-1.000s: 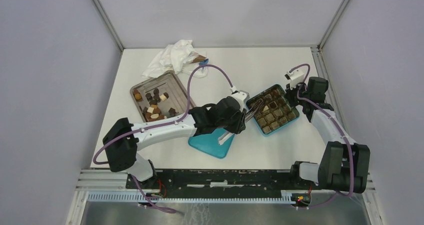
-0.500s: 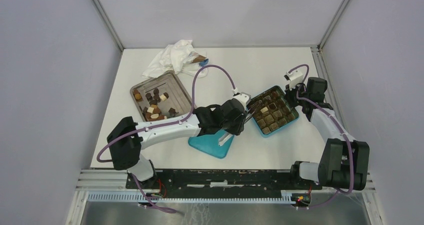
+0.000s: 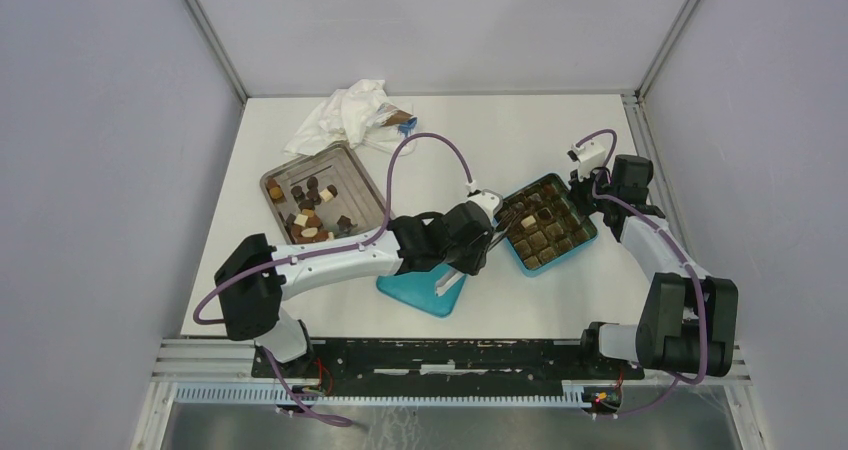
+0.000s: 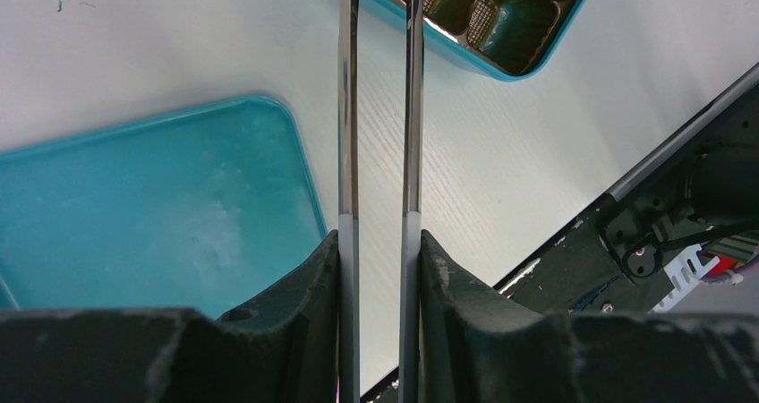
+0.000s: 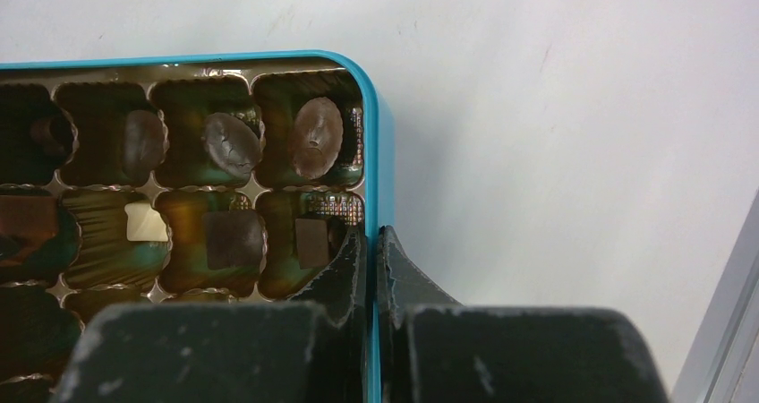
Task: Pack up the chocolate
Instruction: Place the fake chocolate in the packing box.
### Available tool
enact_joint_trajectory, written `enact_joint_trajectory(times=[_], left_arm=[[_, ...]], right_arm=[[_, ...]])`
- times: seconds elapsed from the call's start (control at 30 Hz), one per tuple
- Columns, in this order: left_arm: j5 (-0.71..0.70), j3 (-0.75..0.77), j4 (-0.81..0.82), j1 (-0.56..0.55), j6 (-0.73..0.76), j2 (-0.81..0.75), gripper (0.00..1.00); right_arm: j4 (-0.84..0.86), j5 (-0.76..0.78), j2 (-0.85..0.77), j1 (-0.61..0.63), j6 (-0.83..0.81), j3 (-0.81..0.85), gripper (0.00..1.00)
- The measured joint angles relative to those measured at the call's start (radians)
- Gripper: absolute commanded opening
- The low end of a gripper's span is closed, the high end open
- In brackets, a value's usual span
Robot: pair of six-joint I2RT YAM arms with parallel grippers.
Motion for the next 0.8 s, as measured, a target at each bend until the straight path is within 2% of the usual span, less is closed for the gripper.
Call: enact_joint_trajectory(times=[0.8], left_arm=[[-0.016, 0.018, -0.051, -0.011, 0.0, 0.022, 0.43]], right_arm=[[-0.005, 0.0, 0.013, 0.0, 0.0, 0.0, 0.03]])
